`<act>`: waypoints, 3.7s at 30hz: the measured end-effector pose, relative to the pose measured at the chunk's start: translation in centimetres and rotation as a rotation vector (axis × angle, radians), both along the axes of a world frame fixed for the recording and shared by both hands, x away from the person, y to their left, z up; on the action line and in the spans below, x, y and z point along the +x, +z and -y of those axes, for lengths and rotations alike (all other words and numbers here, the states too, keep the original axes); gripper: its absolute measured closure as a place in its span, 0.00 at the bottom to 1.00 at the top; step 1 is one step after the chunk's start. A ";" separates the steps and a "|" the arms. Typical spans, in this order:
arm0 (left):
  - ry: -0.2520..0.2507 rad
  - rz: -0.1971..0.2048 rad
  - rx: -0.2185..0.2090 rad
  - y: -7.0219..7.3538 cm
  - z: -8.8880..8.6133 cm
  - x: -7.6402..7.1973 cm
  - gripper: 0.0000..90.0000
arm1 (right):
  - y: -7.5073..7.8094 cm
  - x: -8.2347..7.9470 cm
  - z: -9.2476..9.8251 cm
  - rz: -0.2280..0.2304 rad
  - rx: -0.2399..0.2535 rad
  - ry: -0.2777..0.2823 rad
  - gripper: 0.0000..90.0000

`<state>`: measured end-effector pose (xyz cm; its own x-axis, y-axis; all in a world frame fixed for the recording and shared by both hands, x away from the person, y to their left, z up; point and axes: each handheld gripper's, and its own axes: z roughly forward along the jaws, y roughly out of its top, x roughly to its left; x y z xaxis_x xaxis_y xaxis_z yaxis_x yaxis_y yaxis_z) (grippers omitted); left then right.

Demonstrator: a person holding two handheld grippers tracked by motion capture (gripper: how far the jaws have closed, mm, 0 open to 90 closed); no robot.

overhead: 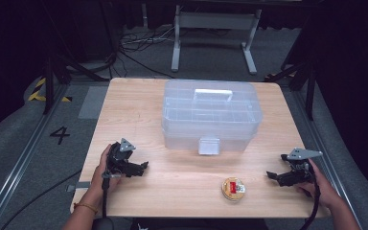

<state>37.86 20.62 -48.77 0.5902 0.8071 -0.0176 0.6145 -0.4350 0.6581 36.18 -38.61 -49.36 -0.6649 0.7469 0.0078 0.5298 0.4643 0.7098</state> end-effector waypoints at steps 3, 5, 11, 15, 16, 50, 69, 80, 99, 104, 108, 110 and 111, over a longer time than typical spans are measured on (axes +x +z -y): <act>-0.007 0.004 0.001 0.0 -0.1 0.0 0.00 | 0.0 0.0 0.0 0.000 -0.001 0.000 0.00; -0.016 0.000 0.008 0.0 -0.2 0.0 0.00 | 0.0 0.0 0.0 -0.001 -0.001 -0.002 0.00; -0.015 -0.002 0.000 0.0 -0.2 -0.1 0.00 | 0.0 0.0 0.0 -0.001 -0.002 -0.010 0.00; -0.035 0.000 0.005 0.0 -0.4 -0.1 0.00 | 0.0 0.1 0.1 -0.002 -0.003 0.002 0.00; -0.037 0.002 0.004 0.0 -0.4 -0.1 0.00 | 0.0 0.1 0.1 -0.002 -0.004 0.003 0.00; -0.115 0.002 0.001 0.0 -1.1 -0.1 0.00 | 5.5 -0.9 -0.1 0.164 0.064 -0.017 0.27; -0.116 0.001 0.001 0.0 -1.1 0.0 0.00 | 12.5 -0.3 -3.1 0.263 0.050 -0.006 0.32; -0.084 -0.005 0.001 0.0 -0.7 -0.1 0.00 | 17.0 2.4 -5.5 0.312 0.041 0.013 0.34; -0.201 -0.010 0.015 0.2 2.5 4.0 0.04 | 19.6 7.8 -12.7 0.271 -0.038 0.095 0.44; -0.246 0.018 0.020 0.9 4.3 4.9 0.22 | 19.5 9.7 -15.1 0.240 -0.085 0.141 0.45; -0.267 0.089 -0.043 2.5 5.1 4.8 0.20 | 19.2 10.7 -16.0 0.214 -0.107 0.133 0.50; -0.274 0.097 -0.072 3.2 5.4 4.8 0.19 | 19.1 11.0 -16.4 0.212 -0.140 0.121 0.55; -0.274 0.097 -0.072 3.2 5.4 4.8 0.19 | 19.1 11.0 -16.4 0.212 -0.140 0.121 0.55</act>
<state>42.64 15.23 -45.61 0.7874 0.6165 -0.0017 0.4134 -0.5260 0.7432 47.20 -22.26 -30.30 -0.7249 0.6462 -0.2388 0.3113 0.6165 0.7232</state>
